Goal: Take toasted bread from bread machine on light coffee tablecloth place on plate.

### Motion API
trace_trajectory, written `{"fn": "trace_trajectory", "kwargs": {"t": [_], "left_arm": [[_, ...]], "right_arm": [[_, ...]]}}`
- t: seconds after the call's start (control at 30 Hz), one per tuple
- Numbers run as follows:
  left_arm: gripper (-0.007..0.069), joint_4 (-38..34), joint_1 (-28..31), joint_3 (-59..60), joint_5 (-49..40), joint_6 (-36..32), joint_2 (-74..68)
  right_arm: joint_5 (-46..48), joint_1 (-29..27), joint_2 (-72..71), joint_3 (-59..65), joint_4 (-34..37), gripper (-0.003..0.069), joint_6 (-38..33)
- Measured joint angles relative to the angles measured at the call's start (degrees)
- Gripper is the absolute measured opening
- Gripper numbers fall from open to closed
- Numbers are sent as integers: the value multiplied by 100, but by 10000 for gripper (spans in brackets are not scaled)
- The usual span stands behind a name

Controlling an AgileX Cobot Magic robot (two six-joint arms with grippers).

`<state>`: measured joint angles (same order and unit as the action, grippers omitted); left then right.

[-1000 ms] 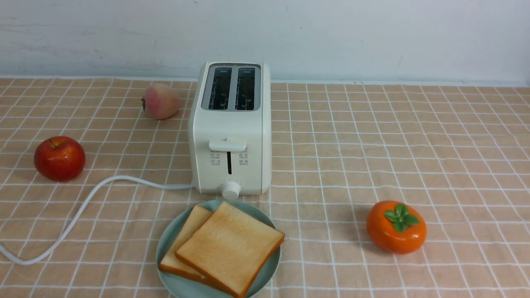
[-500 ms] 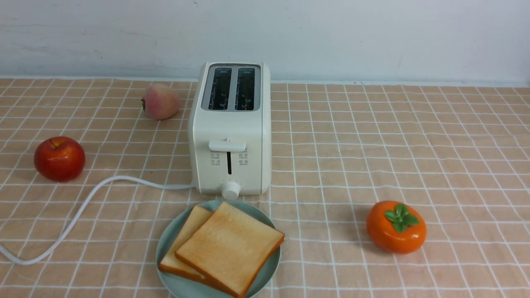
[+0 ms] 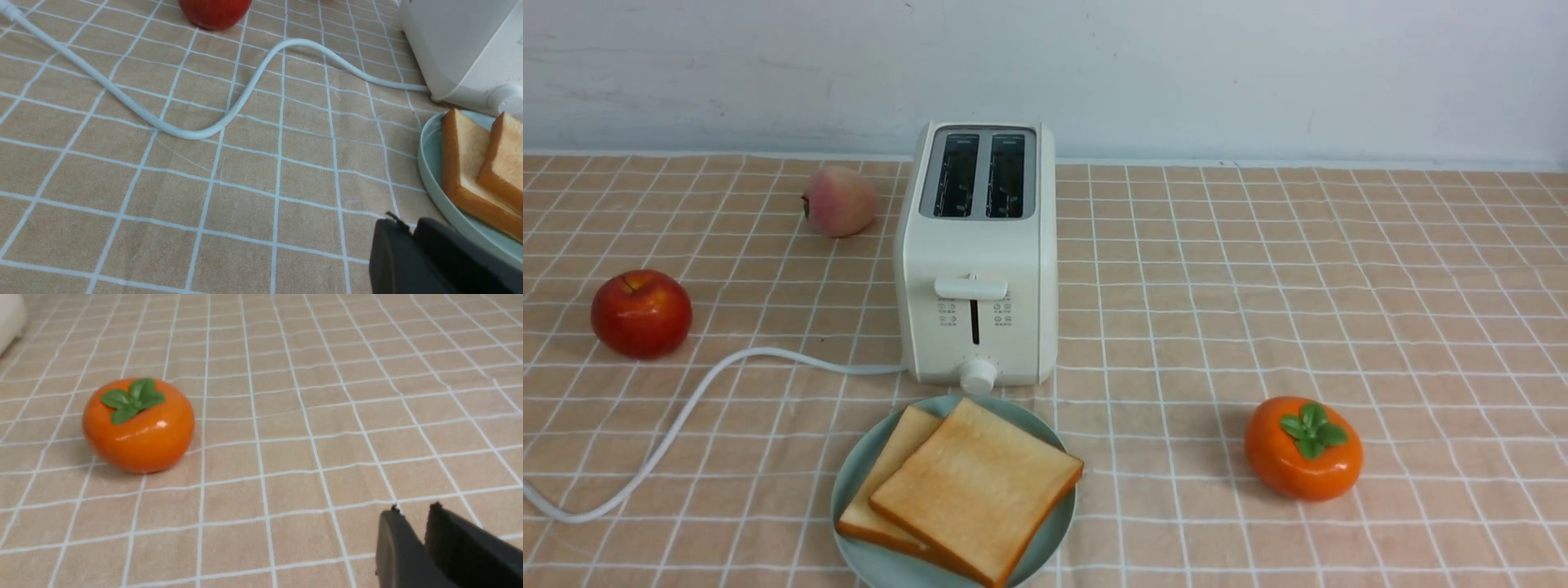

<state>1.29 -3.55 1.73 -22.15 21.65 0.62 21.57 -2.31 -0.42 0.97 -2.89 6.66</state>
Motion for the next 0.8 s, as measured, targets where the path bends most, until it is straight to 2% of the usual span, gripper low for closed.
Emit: {"fn": "trace_trajectory", "kwargs": {"t": [0.8], "left_arm": [[89, 0, 0, 2, 1, 0, 0]], "right_arm": [[0, -11, -13, 0, -34, 143, 0]]}}
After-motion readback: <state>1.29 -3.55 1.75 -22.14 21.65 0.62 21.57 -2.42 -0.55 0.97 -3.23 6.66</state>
